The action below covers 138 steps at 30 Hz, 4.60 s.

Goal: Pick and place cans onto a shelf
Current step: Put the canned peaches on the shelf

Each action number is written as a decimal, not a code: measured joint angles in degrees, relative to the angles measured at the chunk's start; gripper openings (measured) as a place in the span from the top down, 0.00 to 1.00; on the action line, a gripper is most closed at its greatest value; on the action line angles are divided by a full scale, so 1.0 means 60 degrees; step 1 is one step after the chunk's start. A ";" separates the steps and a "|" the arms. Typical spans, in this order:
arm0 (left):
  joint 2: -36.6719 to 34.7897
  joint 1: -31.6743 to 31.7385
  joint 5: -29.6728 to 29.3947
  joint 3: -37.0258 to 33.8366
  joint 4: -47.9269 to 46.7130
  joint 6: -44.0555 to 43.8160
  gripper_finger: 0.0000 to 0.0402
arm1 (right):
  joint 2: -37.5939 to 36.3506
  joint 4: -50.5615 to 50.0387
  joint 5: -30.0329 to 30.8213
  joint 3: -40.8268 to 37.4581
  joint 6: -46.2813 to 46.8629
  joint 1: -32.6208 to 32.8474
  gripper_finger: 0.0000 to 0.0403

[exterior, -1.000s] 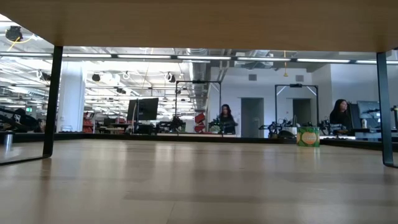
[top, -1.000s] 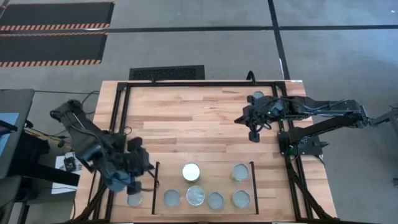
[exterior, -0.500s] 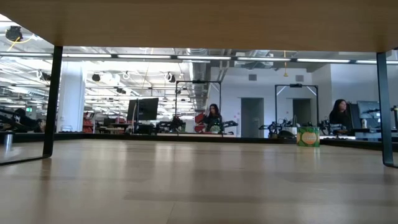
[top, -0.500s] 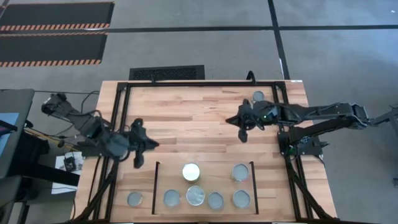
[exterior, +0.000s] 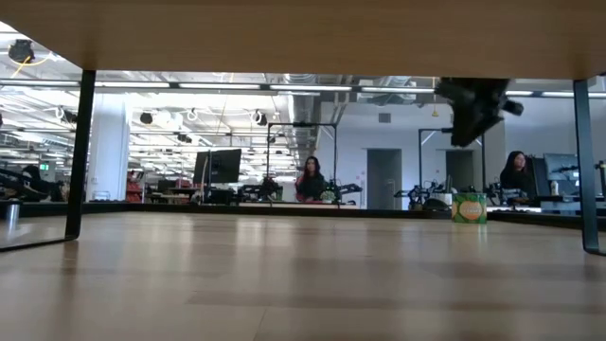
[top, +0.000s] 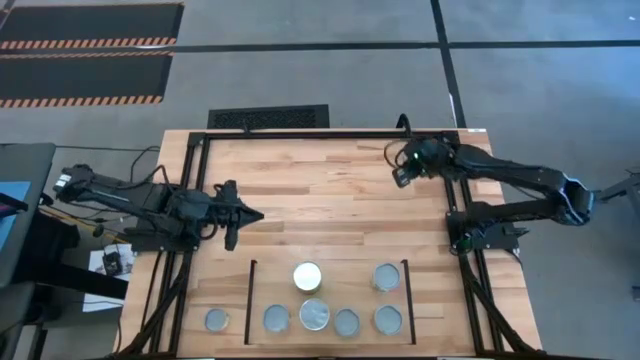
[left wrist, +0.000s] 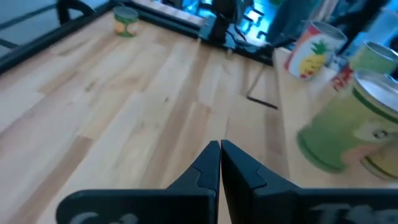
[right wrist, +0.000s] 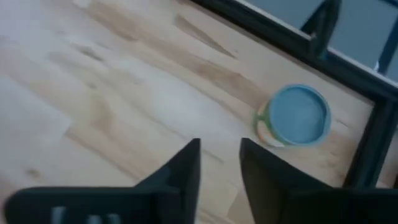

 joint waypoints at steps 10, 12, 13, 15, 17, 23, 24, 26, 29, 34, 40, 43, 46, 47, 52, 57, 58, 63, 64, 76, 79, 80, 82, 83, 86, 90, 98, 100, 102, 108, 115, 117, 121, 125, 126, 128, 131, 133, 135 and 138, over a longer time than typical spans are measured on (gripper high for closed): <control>-0.0138 0.0675 0.0436 -0.0026 0.0014 0.0422 1.00 | 0.2117 0.0506 -0.0970 0.0000 -0.0761 -0.2584 0.44; -0.0138 0.0698 0.0419 -0.0026 0.0000 0.0422 1.00 | 0.2468 0.0711 -0.0945 0.0000 -0.0876 -0.2820 0.44; -0.0138 0.0698 0.0416 -0.0026 0.0006 0.0408 1.00 | 0.2625 0.0837 -0.0966 0.0000 -0.0981 -0.2931 0.44; -0.0138 0.0698 0.0416 -0.0026 0.0002 0.0375 1.00 | 0.2906 0.1104 -0.1057 0.0000 -0.1178 -0.3086 0.46; -0.0138 0.0696 0.0413 -0.0026 0.0006 0.0332 1.00 | 0.3148 0.1292 -0.1157 0.0004 -0.1338 -0.3182 0.49; -0.0136 0.0695 0.0394 -0.0026 0.0002 0.0304 1.00 | 0.3937 0.1480 -0.1089 0.0027 -0.1831 -0.3249 0.67; -0.0136 0.0696 0.0372 -0.0026 0.0006 0.0284 1.00 | 0.4034 0.1475 -0.1088 0.0058 -0.1870 -0.3249 0.71; -0.0134 0.0695 0.0308 -0.0026 0.0006 0.0119 1.00 | 0.4171 0.1451 -0.1196 0.0066 -0.1902 -0.3262 0.79; -0.0134 0.0695 0.0032 -0.0026 0.0026 -0.0211 1.00 | 0.4131 0.1459 -0.1481 0.0058 -0.1898 -0.3093 0.90; -0.0134 0.0695 -0.0043 -0.0026 0.0031 -0.0274 1.00 | 0.3521 0.0945 -0.2029 0.0208 -0.1846 -0.2367 0.97; -0.0134 0.0695 -0.0134 -0.0026 0.0031 -0.0173 1.00 | 0.3073 0.1018 -0.2590 0.0684 -0.1383 -0.0903 0.96; -0.0134 0.0695 -0.0191 -0.0026 0.0027 -0.0115 1.00 | 0.3236 0.1208 -0.2590 0.1016 -0.1061 0.0085 0.98; -0.0134 0.0695 -0.0308 -0.0026 0.0027 -0.0110 1.00 | 0.3618 0.1415 -0.2577 0.1353 -0.0665 0.1117 0.97; -0.0130 0.0695 -0.0334 -0.0026 0.0027 -0.0092 1.00 | 0.3760 0.1587 -0.2550 0.1487 -0.0488 0.1460 0.97; -0.0130 0.0695 -0.0346 -0.0026 0.0009 -0.0073 1.00 | 0.4746 0.2162 -0.2510 0.2437 -0.0027 0.2958 0.96; -0.0131 0.0695 -0.0349 -0.0023 0.0010 -0.0062 1.00 | 0.6080 0.2372 -0.2300 0.3673 -0.0212 0.3749 0.97; -0.0130 0.0695 -0.0346 -0.0023 -0.0001 -0.0062 1.00 | 0.6361 0.2321 -0.2276 0.3918 -0.0318 0.3835 0.97; -0.0130 0.0695 -0.0335 -0.0023 0.0034 -0.0074 1.00 | 0.7646 0.2321 -0.2293 0.5183 -0.0772 0.3979 0.96; -0.0130 0.0695 -0.0335 -0.0023 0.0031 -0.0077 1.00 | 0.7854 0.2279 -0.2302 0.5425 -0.0914 0.3979 0.96; 0.0111 0.0695 -0.0342 -0.0019 -0.0015 -0.0388 1.00 | 0.9446 0.2156 -0.3004 0.7241 -0.1966 0.4022 0.88; 0.0507 0.0695 -0.0375 -0.0009 0.0016 -0.0379 1.00 | 0.9461 0.2066 -0.3264 0.7242 -0.2253 0.4083 0.84; 0.0656 0.0695 -0.0371 -0.0010 -0.0037 -0.0376 1.00 | 0.9461 0.2108 -0.3262 0.7242 -0.2261 0.4106 0.83; 0.0993 0.0695 -0.0381 -0.0012 0.0072 -0.0352 1.00 | 0.9456 0.2100 -0.3246 0.7242 -0.2264 0.4132 0.82; 0.1146 0.0695 -0.0378 -0.0008 0.0138 -0.0311 1.00 | 0.9420 0.2089 -0.3238 0.7238 -0.2264 0.4168 0.80; 0.1497 0.0695 -0.0378 -0.0012 0.0192 -0.0107 1.00 | 0.9310 0.2201 -0.3228 0.7252 -0.2282 0.4172 0.77; 0.1740 0.0695 -0.0346 -0.0012 0.0259 0.0173 1.00 | 0.9208 0.2015 -0.3260 0.7232 -0.2333 0.4255 0.73; 0.1972 0.1083 0.0556 -0.0191 0.1065 0.0789 1.00 | 0.7331 -0.0117 -0.2952 0.7242 -0.3386 0.4537 0.93; 0.1993 0.1265 0.0926 -0.0526 0.1687 0.0941 1.00 | 0.6602 -0.0610 -0.2933 0.7231 -0.3386 0.4462 0.97; 0.2125 0.1453 0.1298 -0.0840 0.2314 0.1058 1.00 | 0.5810 -0.0770 -0.2864 0.7235 -0.3264 0.4438 0.97; 0.2926 0.1917 0.2020 -0.1097 0.3203 0.1812 1.00 | 0.3858 -0.0694 -0.2353 0.7242 -0.2274 0.4766 0.98; 0.4473 0.2218 0.2767 -0.1097 0.4387 0.2573 0.98 | 0.2655 -0.0661 -0.0432 0.7242 -0.1472 0.5766 0.97; 0.4938 0.2254 0.2922 -0.0980 0.4534 0.2648 0.95 | 0.2525 -0.0724 -0.0132 0.7238 -0.1378 0.6032 0.97; 0.5850 0.2257 0.2906 -0.0494 0.4514 0.3193 0.86 | 0.2433 -0.0691 0.0145 0.7238 -0.1191 0.6328 0.98; 0.6789 0.2247 0.2905 0.0176 0.4549 0.4154 0.77 | 0.2529 -0.0691 0.0146 0.7246 -0.1025 0.6412 0.98; 0.7024 0.2247 0.2889 0.0326 0.4535 0.4416 0.75 | 0.2555 -0.0688 0.0146 0.7243 -0.1018 0.6409 0.98; 0.7495 0.2250 0.2809 0.0665 0.4342 0.4926 0.72 | 0.2606 -0.0760 0.0138 0.7224 -0.1000 0.6409 0.97; 0.8201 0.2250 0.2479 0.1140 0.3939 0.5477 0.71 | 0.2699 -0.0759 0.0135 0.7236 -0.0993 0.6409 0.97; 0.8671 0.2250 0.2109 0.1474 0.3736 0.5663 0.70 | 0.2704 -0.0806 0.0135 0.7231 -0.0928 0.6409 0.97; 0.8961 0.2250 0.1752 0.1737 0.3430 0.5742 0.70 | 0.2689 -0.0806 0.0131 0.7231 -0.0912 0.6409 0.97; 0.9304 0.2250 0.1498 0.2055 0.3328 0.5766 0.70 | 0.2697 -0.0850 0.0131 0.7231 -0.0920 0.6409 0.97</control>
